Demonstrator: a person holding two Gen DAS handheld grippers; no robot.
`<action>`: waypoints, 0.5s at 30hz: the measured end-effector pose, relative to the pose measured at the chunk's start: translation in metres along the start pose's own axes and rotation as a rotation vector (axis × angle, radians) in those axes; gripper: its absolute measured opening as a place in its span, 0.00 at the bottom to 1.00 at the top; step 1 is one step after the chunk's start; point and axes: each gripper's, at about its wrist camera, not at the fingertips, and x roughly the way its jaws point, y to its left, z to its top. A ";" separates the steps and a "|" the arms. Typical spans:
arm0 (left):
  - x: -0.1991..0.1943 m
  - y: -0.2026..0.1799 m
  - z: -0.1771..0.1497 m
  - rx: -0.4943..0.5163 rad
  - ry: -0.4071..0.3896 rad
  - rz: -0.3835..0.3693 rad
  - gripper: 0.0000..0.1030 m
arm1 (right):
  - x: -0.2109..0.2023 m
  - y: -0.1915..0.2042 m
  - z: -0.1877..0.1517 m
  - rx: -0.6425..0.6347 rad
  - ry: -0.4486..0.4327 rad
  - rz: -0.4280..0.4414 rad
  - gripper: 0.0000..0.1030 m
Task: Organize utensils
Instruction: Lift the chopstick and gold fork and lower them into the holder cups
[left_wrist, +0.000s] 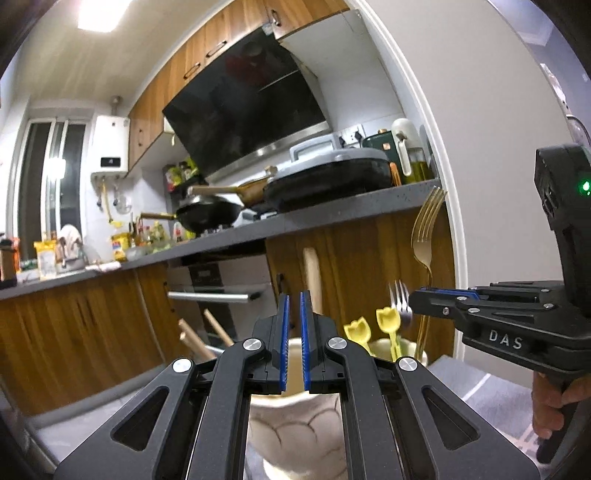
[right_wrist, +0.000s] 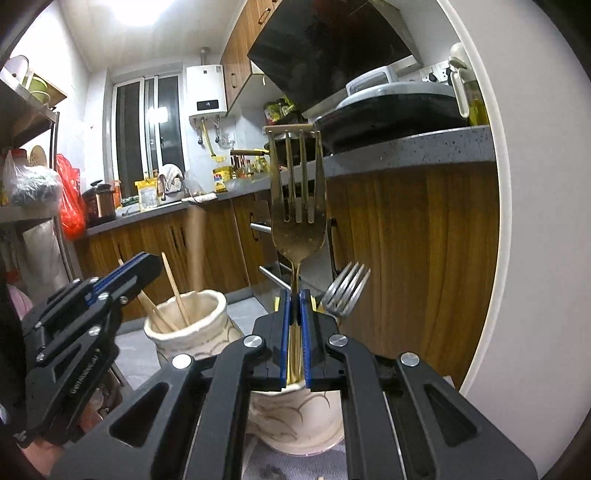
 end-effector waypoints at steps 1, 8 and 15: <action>0.000 0.001 -0.003 -0.009 0.015 -0.003 0.07 | 0.002 0.000 -0.002 0.001 0.009 -0.003 0.06; -0.003 0.009 -0.016 -0.046 0.077 -0.018 0.07 | 0.014 -0.005 -0.007 0.010 0.050 -0.011 0.06; -0.003 0.007 -0.018 -0.057 0.102 -0.029 0.23 | 0.019 -0.011 -0.006 0.026 0.061 -0.026 0.07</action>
